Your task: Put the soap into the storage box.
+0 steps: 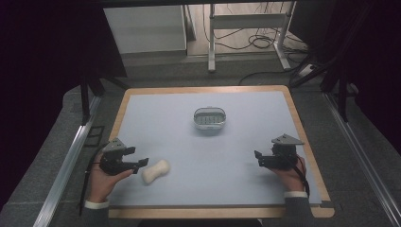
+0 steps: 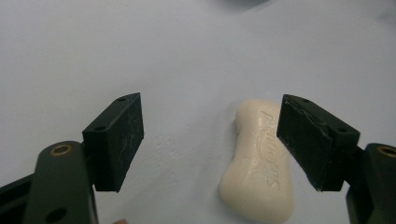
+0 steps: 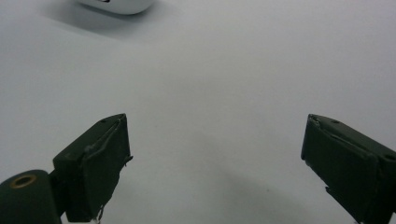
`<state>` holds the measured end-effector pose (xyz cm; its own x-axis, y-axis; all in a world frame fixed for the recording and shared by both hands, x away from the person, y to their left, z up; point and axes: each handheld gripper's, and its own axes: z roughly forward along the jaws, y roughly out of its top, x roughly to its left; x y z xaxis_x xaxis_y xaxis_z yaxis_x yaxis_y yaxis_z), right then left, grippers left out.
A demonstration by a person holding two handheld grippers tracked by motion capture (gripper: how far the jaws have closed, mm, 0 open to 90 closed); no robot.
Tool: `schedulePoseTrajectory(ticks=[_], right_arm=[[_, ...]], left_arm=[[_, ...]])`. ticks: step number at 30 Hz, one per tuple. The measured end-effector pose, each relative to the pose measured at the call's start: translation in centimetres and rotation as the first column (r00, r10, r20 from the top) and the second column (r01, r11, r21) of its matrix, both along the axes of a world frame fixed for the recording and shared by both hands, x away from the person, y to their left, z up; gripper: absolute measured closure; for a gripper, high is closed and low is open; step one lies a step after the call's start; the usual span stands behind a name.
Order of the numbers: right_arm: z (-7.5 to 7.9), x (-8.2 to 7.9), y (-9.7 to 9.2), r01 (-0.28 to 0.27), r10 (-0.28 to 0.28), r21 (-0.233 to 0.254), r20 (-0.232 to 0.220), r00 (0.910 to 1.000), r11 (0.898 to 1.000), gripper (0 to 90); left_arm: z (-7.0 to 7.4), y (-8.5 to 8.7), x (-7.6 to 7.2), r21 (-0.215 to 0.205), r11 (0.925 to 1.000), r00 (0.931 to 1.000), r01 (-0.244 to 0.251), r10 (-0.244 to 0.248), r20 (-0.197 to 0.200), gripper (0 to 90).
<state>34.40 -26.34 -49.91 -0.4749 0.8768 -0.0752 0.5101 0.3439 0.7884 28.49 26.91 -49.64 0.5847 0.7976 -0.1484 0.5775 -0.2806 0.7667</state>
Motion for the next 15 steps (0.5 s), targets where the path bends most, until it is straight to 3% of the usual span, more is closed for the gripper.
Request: schedulePoseTrajectory(ticks=[4,12,15], right_arm=[[-0.1,0.2,-0.4,-0.007,0.007,0.036,-0.004,1.0,0.999,8.0],[-0.1,-0.2,-1.1,-0.007,0.008,0.057,-0.009,0.9999,0.998,8.0],[0.0,-0.5,-1.4,0.002,-0.001,0.068,-0.009,1.0,0.998,8.0]], left_arm=[[-0.3,-0.3,0.1,0.021,0.9998,0.9999,0.002,-0.002,-0.011,23.5],[0.1,0.0,0.1,0.025,0.9996,0.9999,-0.012,0.012,-0.002,23.3],[1.1,-0.3,0.1,0.065,0.9978,0.9998,0.015,-0.014,-0.011,22.3]])
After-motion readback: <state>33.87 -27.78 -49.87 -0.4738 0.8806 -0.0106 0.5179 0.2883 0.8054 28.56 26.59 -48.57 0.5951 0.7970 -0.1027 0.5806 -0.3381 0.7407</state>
